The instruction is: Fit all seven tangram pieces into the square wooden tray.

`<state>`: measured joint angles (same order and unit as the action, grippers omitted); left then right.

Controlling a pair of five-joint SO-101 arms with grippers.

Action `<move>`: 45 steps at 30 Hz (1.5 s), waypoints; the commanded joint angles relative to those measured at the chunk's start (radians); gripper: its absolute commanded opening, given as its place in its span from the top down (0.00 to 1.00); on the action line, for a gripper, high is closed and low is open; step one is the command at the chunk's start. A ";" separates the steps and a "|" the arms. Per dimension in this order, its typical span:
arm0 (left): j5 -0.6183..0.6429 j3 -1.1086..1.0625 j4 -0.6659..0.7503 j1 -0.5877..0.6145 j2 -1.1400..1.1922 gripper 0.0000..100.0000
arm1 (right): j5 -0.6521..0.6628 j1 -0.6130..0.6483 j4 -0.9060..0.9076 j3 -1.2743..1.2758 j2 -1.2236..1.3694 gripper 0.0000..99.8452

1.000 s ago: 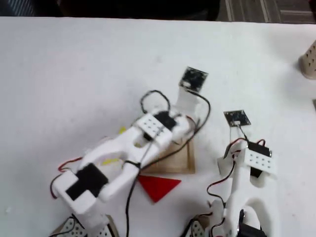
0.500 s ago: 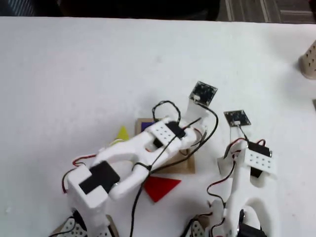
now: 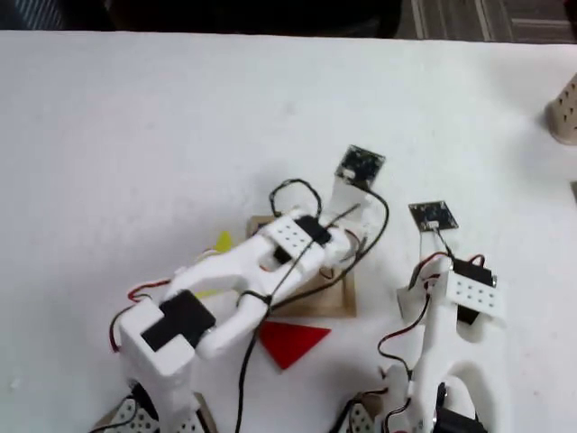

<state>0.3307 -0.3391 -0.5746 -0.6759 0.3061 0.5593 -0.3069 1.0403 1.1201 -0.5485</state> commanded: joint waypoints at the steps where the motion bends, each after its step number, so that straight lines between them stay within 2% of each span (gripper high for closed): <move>1: -0.012 0.014 -0.006 0.047 -0.013 0.98 | 0.009 0.005 -0.012 -0.005 -0.031 0.98; 12: -0.014 0.023 -0.074 0.042 -0.019 0.98 | 0.009 0.005 -0.012 -0.005 -0.031 0.98; 19: -0.014 -0.035 -0.112 0.030 -0.176 0.98 | 0.009 0.007 -0.012 -0.005 -0.031 0.98; 24: -0.014 -0.054 -0.100 0.071 -0.259 0.98 | 0.009 0.007 -0.012 -0.005 -0.031 0.98; 30: -0.006 -0.041 0.089 0.163 -0.189 0.98 | 0.009 0.007 -0.012 -0.005 -0.031 0.98; 37: -0.014 0.087 0.020 0.114 0.007 0.98 | 0.009 0.007 -0.012 -0.003 -0.031 0.98; 45: -0.014 0.052 -0.011 0.050 -0.013 0.98 | 0.009 0.007 -0.012 -0.003 -0.031 0.98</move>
<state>0.3261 -0.3084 -0.5823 -0.6114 0.3276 0.5593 -0.3069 1.0403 1.1201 -0.5485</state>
